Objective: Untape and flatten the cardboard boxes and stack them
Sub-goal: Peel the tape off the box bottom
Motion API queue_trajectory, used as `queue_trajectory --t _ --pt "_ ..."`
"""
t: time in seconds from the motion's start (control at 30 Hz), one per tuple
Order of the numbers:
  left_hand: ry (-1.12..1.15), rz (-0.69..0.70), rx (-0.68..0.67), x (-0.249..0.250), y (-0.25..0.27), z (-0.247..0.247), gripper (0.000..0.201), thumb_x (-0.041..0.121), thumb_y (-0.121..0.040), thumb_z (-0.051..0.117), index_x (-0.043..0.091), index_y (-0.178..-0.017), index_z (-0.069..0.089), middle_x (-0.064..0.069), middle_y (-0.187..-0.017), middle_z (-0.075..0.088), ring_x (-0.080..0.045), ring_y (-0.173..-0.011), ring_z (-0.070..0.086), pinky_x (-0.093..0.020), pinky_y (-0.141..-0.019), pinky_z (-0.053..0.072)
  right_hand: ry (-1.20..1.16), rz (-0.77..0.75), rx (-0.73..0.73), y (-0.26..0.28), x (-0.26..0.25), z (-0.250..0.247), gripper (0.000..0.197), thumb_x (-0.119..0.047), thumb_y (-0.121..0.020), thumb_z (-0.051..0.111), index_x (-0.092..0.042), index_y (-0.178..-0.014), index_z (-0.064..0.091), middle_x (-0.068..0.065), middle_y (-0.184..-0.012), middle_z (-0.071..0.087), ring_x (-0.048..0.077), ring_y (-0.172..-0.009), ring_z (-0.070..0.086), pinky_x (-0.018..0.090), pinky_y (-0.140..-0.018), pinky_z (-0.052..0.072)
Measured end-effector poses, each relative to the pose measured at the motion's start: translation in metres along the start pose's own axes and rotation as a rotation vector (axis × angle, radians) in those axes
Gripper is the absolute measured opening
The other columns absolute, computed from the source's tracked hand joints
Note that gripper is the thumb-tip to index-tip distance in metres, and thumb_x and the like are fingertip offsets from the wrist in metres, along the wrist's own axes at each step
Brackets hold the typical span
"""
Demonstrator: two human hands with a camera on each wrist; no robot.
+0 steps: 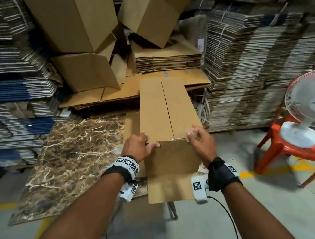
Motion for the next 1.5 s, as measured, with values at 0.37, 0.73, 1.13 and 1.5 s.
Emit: queue_trajectory --t 0.37,0.73,1.13,1.5 --pt "-0.059 0.004 0.026 0.018 -0.003 0.005 0.062 0.068 -0.086 0.064 0.01 -0.105 0.067 -0.005 -0.068 0.064 -0.026 -0.067 0.065 -0.035 -0.067 0.059 -0.261 0.266 0.348 0.026 0.041 0.0 0.072 -0.044 -0.061 0.096 -0.02 -0.112 0.052 0.003 -0.085 0.064 0.014 -0.074 0.059 0.024 -0.066 0.05" --pt "-0.124 0.033 0.045 0.016 -0.007 0.008 0.067 0.073 -0.084 0.062 0.011 -0.11 0.068 -0.009 -0.072 0.066 -0.027 -0.07 0.065 -0.033 -0.066 0.058 -0.385 0.328 0.394 0.048 0.066 0.053 0.011 -0.033 -0.095 0.067 -0.028 -0.1 0.076 -0.003 -0.105 0.075 0.016 -0.1 0.07 0.043 -0.094 0.057" --pt "-0.088 0.04 0.051 0.011 -0.008 0.009 0.061 0.074 -0.082 0.064 0.013 -0.086 0.066 -0.004 -0.066 0.061 -0.022 -0.063 0.057 -0.024 -0.06 0.042 -0.814 0.761 0.624 0.055 0.068 0.104 0.033 0.0 -0.077 0.086 -0.016 -0.097 0.065 0.009 -0.089 0.074 0.021 -0.076 0.075 0.034 -0.065 0.064" --pt "-0.01 0.135 0.057 -0.003 -0.013 0.01 0.05 0.067 -0.084 0.068 0.025 -0.066 0.047 0.004 -0.055 0.051 -0.013 -0.05 0.049 -0.021 -0.057 0.035 -1.017 0.802 0.468 0.041 0.054 0.114 0.048 -0.028 -0.069 0.095 -0.009 -0.103 0.066 0.006 -0.085 0.075 0.022 -0.079 0.075 0.038 -0.075 0.063"
Point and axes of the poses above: each hand's wrist, its own y-axis away from the middle knuckle, its own z-axis out of the palm, x = y × z, the point moved 3 cm from there along -y, towards the middle knuckle
